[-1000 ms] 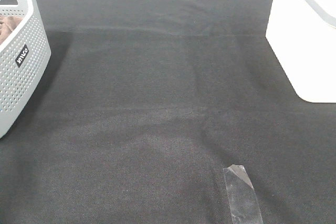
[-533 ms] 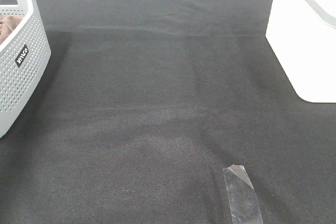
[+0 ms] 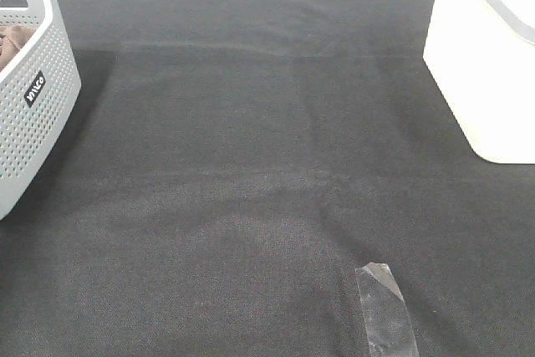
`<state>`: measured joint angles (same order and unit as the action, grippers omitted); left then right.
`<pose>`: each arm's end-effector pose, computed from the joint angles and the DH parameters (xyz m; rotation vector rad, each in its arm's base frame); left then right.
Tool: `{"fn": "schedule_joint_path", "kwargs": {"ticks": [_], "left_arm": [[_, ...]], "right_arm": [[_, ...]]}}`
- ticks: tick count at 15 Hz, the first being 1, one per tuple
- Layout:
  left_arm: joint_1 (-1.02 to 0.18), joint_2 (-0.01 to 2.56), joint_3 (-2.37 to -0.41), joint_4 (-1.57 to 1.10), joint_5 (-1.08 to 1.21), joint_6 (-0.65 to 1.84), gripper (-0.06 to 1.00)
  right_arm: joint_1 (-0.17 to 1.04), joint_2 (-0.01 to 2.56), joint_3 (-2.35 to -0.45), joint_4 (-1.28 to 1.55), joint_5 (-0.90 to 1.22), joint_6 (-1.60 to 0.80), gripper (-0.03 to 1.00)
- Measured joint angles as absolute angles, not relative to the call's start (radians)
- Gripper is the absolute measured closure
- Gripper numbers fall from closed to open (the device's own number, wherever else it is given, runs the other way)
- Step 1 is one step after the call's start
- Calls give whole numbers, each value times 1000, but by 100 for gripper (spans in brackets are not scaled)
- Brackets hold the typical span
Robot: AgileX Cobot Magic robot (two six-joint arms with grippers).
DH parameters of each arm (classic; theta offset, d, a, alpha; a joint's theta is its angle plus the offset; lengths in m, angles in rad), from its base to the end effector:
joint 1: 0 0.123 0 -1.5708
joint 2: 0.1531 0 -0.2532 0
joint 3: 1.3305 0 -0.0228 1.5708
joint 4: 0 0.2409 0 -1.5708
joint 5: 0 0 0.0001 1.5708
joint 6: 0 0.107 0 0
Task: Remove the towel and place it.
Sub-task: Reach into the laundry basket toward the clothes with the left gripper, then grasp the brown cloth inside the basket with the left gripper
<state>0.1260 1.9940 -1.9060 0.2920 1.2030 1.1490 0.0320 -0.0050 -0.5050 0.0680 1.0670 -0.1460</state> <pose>0.4103 0.0810 0.2622 1.5117 2.5282 0.6731 0.0310 0.0074 0.2663 -0.1850 2.0303 0.0098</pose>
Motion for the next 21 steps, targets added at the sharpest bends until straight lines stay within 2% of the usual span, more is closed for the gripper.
{"fn": "schedule_joint_path", "kwargs": {"ticks": [3, 6, 16, 17, 19, 20, 21], "left_arm": [[127, 2152, -2021, 274, 1199, 1170, -3], [128, 2225, -2034, 245, 1198, 1185, -3], [186, 2261, -2034, 116, 1206, 1186, 1], [186, 2261, -2034, 114, 1206, 1175, 4], [186, 2261, -2034, 114, 1207, 1134, 21], [186, 2261, -2034, 117, 1208, 1101, 34], [186, 2261, -2034, 123, 1208, 1070, 58]], "right_arm": [[32, -5, -505, 68, 1067, -146, 24], [32, -5, -505, 68, 1067, -146, 24], [32, -5, -505, 68, 1067, -146, 24], [32, -5, -505, 68, 1067, -146, 24], [32, -5, -505, 68, 1067, -146, 24], [32, -5, -505, 68, 1067, -146, 24], [32, -5, -505, 68, 1067, -146, 24]]}}
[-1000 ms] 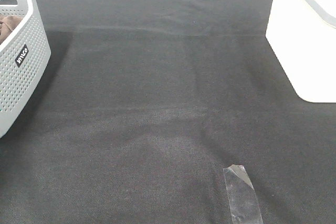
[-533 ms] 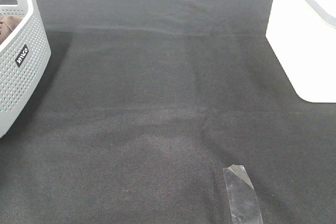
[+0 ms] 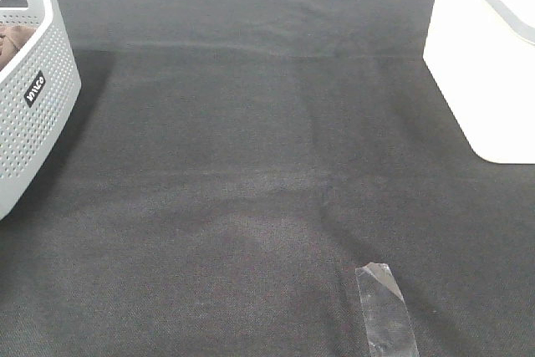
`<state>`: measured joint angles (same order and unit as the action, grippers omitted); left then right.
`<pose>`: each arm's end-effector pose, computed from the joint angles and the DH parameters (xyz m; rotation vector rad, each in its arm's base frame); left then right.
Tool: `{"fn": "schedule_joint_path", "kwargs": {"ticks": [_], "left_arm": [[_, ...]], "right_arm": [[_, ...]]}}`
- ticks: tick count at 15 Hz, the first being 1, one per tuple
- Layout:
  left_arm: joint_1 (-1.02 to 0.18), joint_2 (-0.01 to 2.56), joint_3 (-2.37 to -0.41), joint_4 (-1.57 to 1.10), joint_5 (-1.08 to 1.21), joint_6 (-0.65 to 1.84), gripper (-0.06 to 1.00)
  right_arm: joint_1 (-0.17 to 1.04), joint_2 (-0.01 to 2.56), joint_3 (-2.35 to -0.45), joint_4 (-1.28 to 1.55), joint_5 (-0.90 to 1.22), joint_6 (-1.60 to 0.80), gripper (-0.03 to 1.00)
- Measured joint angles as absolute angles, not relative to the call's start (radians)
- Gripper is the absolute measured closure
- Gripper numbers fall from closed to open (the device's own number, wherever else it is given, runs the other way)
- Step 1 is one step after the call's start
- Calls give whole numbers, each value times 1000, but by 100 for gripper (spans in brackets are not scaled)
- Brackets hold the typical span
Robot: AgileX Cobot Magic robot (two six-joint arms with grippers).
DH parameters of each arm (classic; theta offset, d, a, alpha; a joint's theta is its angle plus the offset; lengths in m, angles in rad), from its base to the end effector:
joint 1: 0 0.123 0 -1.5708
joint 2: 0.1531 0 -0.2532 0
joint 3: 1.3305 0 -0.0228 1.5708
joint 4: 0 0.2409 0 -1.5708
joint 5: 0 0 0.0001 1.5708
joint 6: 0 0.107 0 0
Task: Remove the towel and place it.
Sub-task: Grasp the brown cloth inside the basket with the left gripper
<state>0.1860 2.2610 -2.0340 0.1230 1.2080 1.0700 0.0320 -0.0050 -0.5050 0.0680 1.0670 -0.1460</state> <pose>0.4444 0.0961 0.1768 1.3302 2.7025 0.3444 0.0310 0.0074 0.2663 -0.1850 2.0303 0.0098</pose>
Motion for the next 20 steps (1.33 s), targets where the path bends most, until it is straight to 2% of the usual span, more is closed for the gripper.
{"fn": "schedule_joint_path", "kwargs": {"ticks": [1, 2, 4, 13, 20], "left_arm": [[186, 2261, -2034, 125, 1208, 1032, 74], [186, 2261, -2034, 127, 1208, 992, 84], [186, 2261, -2034, 129, 1209, 952, 91], [149, 2166, -2034, 234, 1211, 856, 94], [48, 1857, -2035, 165, 1216, 665, 94]], "right_arm": [[32, -5, -505, 68, 1067, -146, 24], [32, -5, -505, 68, 1067, -146, 24], [32, -5, -505, 68, 1067, -146, 24], [32, -5, -505, 68, 1067, -146, 24], [32, -5, -505, 68, 1067, -146, 24]]}}
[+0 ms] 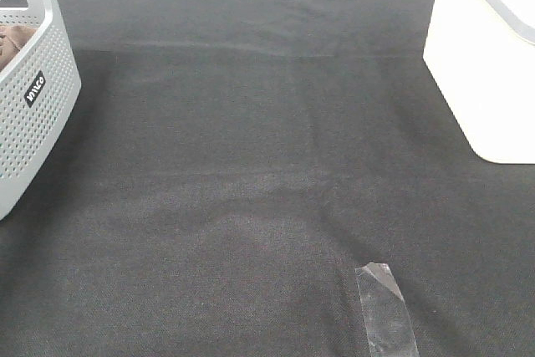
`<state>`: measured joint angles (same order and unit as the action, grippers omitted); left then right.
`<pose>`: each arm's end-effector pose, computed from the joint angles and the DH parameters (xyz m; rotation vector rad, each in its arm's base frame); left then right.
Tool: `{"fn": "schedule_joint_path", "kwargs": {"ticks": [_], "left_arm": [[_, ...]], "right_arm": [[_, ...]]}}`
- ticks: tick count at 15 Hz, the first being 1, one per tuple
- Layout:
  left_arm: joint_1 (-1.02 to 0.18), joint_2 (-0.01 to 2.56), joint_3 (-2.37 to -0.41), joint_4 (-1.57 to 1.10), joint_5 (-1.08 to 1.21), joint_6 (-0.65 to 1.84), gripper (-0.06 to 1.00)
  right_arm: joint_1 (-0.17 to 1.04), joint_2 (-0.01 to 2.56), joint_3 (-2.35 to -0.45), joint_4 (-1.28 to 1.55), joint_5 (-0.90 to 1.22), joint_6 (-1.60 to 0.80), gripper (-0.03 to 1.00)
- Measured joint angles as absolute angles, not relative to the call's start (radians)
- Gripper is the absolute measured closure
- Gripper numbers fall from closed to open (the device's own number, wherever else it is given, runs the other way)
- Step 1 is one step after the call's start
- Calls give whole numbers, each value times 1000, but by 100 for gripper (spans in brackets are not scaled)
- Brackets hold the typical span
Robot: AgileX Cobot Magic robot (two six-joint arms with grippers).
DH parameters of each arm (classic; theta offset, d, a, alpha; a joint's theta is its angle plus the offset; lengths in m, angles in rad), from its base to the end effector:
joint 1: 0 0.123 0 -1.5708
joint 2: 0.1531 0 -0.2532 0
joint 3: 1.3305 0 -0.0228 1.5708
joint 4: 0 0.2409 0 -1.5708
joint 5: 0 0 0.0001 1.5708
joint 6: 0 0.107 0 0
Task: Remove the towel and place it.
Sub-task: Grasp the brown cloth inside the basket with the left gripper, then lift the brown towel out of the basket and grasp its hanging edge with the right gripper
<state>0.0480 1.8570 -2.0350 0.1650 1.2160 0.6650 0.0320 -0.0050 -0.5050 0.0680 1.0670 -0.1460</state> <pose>0.3947 0.0355 0.3515 0.7917 2.4512 0.4973 0.0310 0.0074 0.2663 -0.1850 2.0303 0.0098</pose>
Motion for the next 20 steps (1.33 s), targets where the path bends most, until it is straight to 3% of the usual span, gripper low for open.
{"fn": "schedule_joint_path", "kwargs": {"ticks": [13, 16, 20], "left_arm": [[-351, 1589, -2077, 159, 1224, 506, 94], [-517, 1587, -2103, 159, 1226, 461, 94], [-616, 1587, -2103, 144, 1229, 451, 94]], "right_arm": [[32, 17, -513, 140, 1049, -148, 24], [32, 232, -524, 466, 792, -411, 24], [32, 575, -524, 999, 703, -1087, 24]]}}
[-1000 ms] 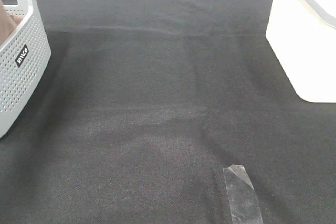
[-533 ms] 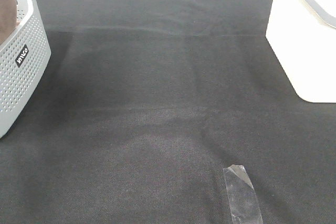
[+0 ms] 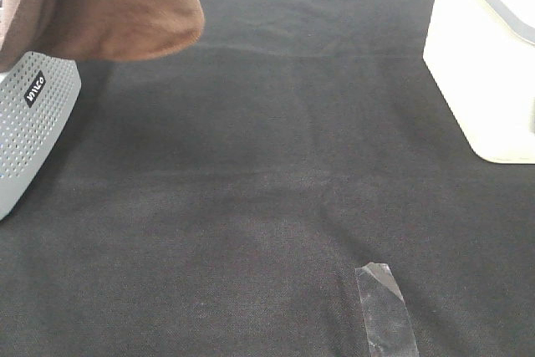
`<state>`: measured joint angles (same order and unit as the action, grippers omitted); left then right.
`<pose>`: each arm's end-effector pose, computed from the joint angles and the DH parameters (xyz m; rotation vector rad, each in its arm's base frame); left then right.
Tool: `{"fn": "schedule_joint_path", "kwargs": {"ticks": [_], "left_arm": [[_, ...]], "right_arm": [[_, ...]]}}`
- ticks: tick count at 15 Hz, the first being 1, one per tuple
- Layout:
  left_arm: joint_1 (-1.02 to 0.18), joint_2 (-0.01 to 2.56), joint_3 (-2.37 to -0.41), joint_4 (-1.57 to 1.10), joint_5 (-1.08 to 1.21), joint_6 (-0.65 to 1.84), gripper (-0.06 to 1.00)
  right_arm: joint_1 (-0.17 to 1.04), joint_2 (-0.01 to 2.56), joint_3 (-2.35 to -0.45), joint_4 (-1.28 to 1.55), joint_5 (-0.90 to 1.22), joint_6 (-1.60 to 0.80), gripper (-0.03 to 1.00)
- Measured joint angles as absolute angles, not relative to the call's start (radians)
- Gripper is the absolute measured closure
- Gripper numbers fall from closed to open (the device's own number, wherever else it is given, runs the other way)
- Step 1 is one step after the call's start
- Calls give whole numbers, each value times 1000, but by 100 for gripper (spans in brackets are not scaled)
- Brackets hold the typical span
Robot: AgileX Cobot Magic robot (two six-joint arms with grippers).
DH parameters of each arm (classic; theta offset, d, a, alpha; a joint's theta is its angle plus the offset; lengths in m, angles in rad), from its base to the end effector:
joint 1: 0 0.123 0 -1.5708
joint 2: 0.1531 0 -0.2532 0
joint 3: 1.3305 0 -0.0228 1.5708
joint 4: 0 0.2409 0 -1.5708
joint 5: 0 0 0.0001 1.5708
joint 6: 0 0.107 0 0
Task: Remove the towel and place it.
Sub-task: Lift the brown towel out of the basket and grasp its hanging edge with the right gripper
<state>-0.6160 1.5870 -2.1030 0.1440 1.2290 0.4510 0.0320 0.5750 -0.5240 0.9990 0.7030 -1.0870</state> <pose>0.2648 -0.1697 0.4661 1.0927 1.8955 0.0829 0.1319 0.0625 0.2885 -0.6035 1.8258 0.4390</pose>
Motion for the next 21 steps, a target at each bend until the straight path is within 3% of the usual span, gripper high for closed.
{"fn": "schedule_joint_path", "kwargs": {"ticks": [3, 6, 12, 17, 21], "left_arm": [[-640, 1587, -2103, 125, 1231, 418, 94], [-642, 1587, -2103, 111, 1231, 372, 94], [-642, 1587, -2103, 74, 1231, 367, 94], [-642, 1587, -2103, 68, 1231, 363, 94], [-643, 1587, -2103, 65, 1231, 363, 94]], "right_arm": [[32, 855, -550, 1341, 717, -1554, 24], [83, 1129, -632, 1479, 745, -1766, 24], [358, 1514, -835, 1621, 734, -1903, 24], [397, 1676, -1012, 1658, 773, -1924, 24], [503, 1745, -1081, 1659, 796, -1925, 24]]}}
